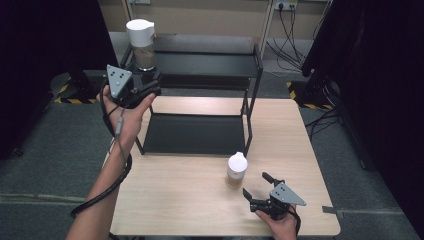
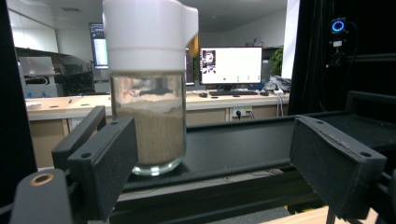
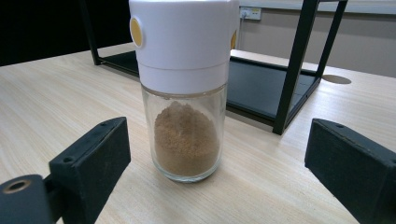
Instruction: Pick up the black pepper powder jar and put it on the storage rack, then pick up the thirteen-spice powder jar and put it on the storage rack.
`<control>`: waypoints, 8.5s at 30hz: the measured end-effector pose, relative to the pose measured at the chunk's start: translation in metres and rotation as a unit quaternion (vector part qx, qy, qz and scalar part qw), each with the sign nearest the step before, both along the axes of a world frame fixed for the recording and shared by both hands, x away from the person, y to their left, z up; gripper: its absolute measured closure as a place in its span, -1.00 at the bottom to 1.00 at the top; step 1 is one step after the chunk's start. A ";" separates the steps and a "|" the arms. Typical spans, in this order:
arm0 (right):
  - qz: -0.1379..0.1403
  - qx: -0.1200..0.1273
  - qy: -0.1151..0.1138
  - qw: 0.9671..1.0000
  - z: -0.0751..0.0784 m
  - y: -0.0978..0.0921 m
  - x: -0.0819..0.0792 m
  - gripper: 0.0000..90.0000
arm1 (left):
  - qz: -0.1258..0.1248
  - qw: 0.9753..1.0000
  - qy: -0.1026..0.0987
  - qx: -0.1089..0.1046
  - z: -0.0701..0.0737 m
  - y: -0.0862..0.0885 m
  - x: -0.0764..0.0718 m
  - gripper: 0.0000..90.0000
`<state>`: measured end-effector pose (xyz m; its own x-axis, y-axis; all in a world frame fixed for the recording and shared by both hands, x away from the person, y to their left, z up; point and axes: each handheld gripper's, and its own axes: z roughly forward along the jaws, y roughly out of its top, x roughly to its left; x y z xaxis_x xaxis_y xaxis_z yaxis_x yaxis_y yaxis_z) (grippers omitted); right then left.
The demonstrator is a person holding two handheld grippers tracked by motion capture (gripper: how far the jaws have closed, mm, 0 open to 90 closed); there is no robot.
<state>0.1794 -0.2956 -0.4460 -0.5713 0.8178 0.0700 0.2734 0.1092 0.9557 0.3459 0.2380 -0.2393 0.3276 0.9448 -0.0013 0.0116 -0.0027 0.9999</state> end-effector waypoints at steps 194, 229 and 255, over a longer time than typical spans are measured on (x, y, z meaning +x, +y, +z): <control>0.037 0.001 0.002 0.999 0.002 0.035 0.053 -0.31 | -0.053 0.990 0.129 0.010 -0.212 0.017 -0.099 -0.72; 0.002 0.036 -0.073 0.997 0.047 0.038 0.060 -0.31 | -0.052 0.991 0.126 0.011 -0.212 0.015 -0.101 -0.72; -0.006 0.044 -0.107 0.993 0.084 0.047 0.082 -0.31 | -0.052 0.991 0.126 0.012 -0.212 0.014 -0.101 -0.72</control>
